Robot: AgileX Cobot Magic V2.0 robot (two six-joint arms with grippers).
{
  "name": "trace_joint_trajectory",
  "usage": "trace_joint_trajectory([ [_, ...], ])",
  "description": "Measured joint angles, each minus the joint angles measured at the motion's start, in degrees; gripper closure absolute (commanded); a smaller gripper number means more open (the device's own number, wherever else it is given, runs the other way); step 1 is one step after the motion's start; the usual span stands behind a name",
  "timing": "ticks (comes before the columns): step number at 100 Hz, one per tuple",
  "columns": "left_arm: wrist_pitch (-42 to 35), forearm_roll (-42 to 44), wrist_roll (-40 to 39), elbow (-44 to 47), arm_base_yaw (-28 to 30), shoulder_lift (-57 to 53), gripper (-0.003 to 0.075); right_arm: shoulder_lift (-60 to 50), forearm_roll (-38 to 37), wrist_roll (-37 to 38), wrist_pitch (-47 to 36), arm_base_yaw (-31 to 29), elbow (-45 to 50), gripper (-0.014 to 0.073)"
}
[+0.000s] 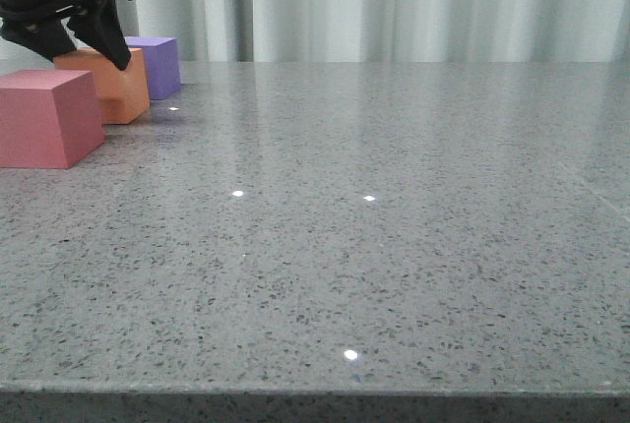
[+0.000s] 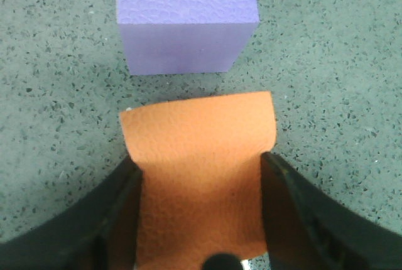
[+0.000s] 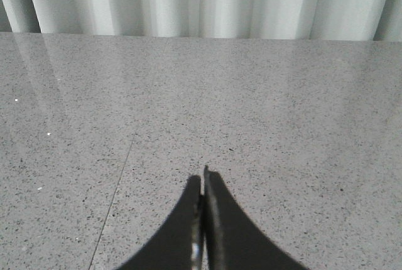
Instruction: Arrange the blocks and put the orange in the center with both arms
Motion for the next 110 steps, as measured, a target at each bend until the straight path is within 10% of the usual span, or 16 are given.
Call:
trace_joint_trajectory([
  [25,0.00,0.00,0.02,0.00,0.00,0.00,0.0006,0.00,0.00,0.00,0.00,0.00,0.00,0.0662],
  [75,-0.33,0.00,0.02,1.88,0.00,-15.17,0.0084,0.00,0.00,0.00,0.00,0.00,0.00,0.0662],
  [110,-9.77,0.77,0.02,24.87,0.00,-39.99,0.0084,0.00,0.00,0.00,0.00,0.00,0.00,0.0662],
])
